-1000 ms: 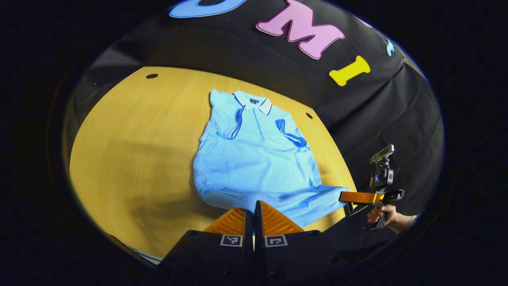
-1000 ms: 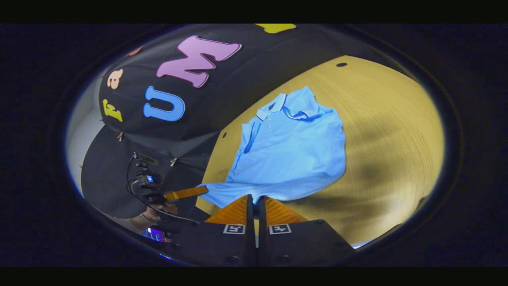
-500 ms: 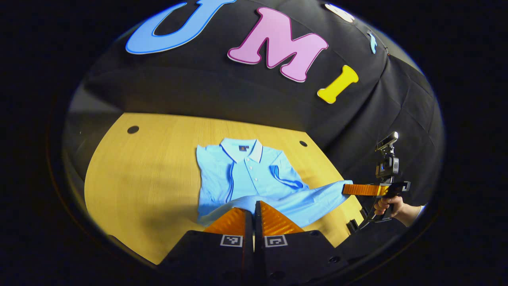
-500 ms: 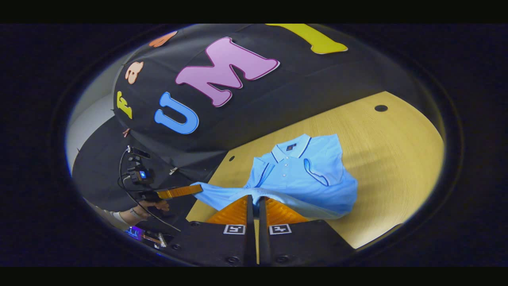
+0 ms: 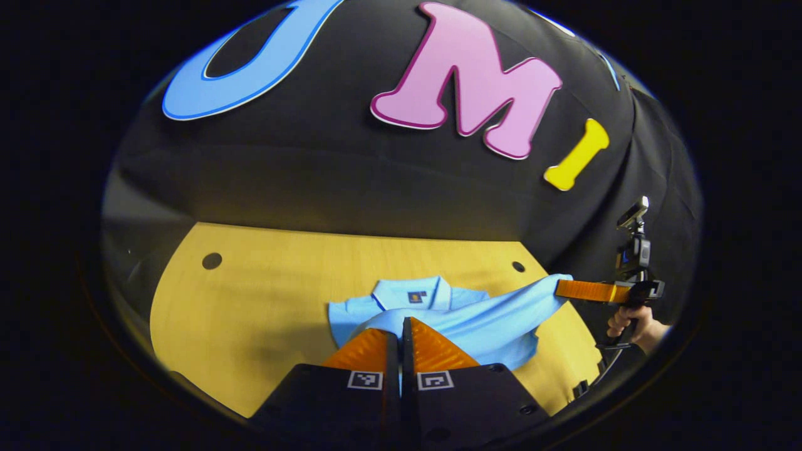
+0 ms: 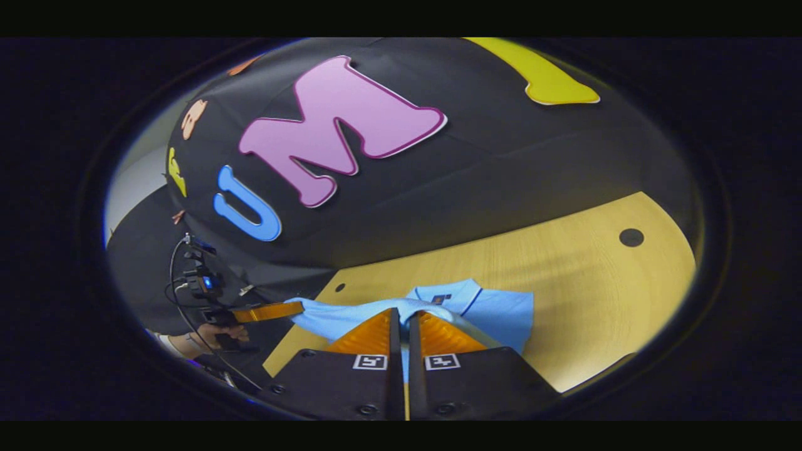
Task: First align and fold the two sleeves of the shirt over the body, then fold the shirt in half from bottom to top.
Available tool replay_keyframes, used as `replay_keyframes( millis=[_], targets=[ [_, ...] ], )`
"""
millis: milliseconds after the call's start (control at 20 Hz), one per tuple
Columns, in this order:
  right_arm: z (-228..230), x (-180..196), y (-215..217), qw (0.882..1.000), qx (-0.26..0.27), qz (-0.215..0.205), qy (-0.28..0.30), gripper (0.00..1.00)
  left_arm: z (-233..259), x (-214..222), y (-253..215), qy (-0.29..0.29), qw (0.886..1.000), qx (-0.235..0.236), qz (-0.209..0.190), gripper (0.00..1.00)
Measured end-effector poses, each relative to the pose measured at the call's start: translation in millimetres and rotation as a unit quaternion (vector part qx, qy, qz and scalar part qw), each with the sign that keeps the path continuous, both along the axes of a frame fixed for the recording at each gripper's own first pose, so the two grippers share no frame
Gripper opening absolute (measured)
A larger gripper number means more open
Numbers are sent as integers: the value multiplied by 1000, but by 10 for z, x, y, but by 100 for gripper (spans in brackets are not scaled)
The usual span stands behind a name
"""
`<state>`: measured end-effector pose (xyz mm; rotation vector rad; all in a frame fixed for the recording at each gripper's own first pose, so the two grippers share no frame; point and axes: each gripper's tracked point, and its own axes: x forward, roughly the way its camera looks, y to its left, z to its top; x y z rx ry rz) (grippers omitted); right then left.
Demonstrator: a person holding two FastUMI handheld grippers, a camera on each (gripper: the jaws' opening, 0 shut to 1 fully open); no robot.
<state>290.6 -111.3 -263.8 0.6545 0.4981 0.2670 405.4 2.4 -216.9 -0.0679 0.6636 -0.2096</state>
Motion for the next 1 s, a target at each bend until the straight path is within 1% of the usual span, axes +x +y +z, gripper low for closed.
replay_keyframes(
  millis=[150,200,250,300,350,400,450,500,550,600,650,700,750,800,850,900,950,1000],
  targets=[
    [-239,478,-35,1000,-20,-11,7,7,-156,483,21,-4,1000,4,29,6],
    [-352,607,-52,999,-26,-16,12,7,-223,576,43,-1,999,14,35,6],
    [-480,702,-98,999,-27,-24,20,7,-401,696,36,6,999,26,37,6],
    [-616,783,-144,999,-20,-34,32,12,-556,800,54,15,998,43,38,6],
    [-764,832,-184,998,-17,-40,46,12,-723,887,70,24,997,56,37,6],
    [-966,852,-213,997,-27,-43,61,7,-866,944,48,35,997,62,36,6],
    [-1159,842,-241,996,-40,-40,74,13,-1047,990,33,49,996,70,34,6],
    [-1293,863,-219,994,-48,-36,88,13,-1154,996,66,66,994,82,39,6],
    [-1429,864,-220,993,-53,-32,101,1,-1346,1050,33,80,992,89,43,6],
    [-1454,825,-153,992,-56,-29,111,1,-1444,1076,7,87,991,94,44,6],
    [-1487,822,-115,991,-56,-27,118,13,-1527,1080,11,93,989,101,48,6],
    [-1510,825,-100,991,-55,-26,121,7,-1588,1084,-6,100,988,103,47,7],
    [-1502,819,-97,991,-53,-27,120,7,-1661,1068,-22,107,988,104,48,13],
    [-1491,820,-95,992,-51,-27,115,10,-1670,1049,-18,112,987,105,56,15],
    [-1511,845,-103,991,-58,-28,113,14,-1698,1034,-18,114,986,108,57,29],
    [-1493,816,-144,991,-67,-27,109,9,-1669,1036,-47,109,987,108,54,43],
    [-1469,793,-163,991,-74,-23,106,32,-1599,1035,-102,99,988,104,52,58],
    [-1435,767,-185,991,-84,-20,102,54,-1490,1044,-165,86,991,94,49,64]
  ],
)
